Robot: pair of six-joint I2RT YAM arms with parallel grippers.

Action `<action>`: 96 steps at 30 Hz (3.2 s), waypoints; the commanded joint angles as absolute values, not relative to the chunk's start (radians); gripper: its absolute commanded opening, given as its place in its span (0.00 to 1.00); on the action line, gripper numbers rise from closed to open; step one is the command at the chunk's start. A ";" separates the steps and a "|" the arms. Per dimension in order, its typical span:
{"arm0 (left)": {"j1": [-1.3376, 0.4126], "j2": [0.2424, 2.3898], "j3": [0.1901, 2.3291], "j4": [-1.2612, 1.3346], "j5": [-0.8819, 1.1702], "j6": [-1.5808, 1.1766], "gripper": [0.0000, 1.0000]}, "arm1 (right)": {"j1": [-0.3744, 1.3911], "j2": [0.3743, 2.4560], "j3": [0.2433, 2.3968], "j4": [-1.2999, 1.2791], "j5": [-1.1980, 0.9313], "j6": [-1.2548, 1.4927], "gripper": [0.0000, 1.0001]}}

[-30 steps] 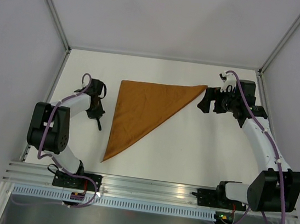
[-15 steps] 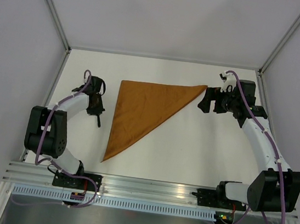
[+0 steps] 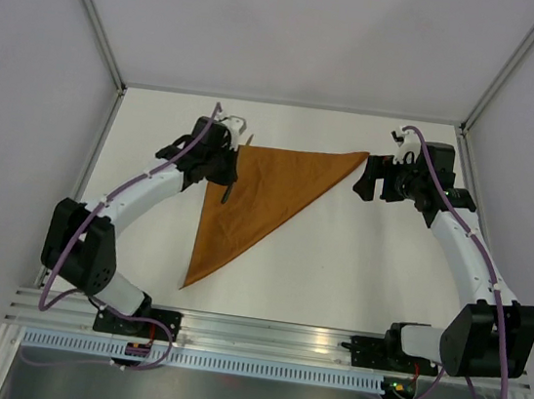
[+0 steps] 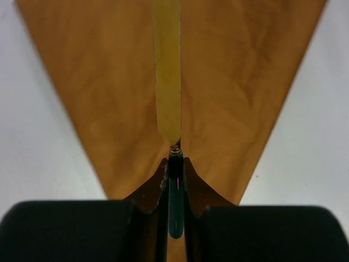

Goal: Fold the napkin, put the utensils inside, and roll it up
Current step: Place the utensil onto the napkin

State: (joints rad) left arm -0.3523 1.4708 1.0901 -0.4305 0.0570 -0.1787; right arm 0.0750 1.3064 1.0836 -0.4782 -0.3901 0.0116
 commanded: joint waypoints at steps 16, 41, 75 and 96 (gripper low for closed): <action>-0.604 1.945 1.479 -0.462 0.264 0.158 0.02 | 0.080 1.293 1.118 -0.448 -0.321 0.011 0.98; -0.676 1.996 1.422 -0.535 0.141 0.106 0.02 | 0.080 1.272 1.106 -0.449 -0.318 0.009 0.98; -0.744 2.074 1.532 -0.649 0.043 0.011 0.02 | 0.080 1.266 1.104 -0.451 -0.327 0.009 0.98; -0.744 2.082 1.525 -0.647 0.017 0.011 0.16 | 0.080 1.269 1.103 -0.453 -0.330 0.009 0.98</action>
State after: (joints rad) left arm -0.7403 2.0693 1.5005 -0.6304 0.0513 0.0414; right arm 0.0750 1.2930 1.0836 -0.4629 -0.3393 0.0032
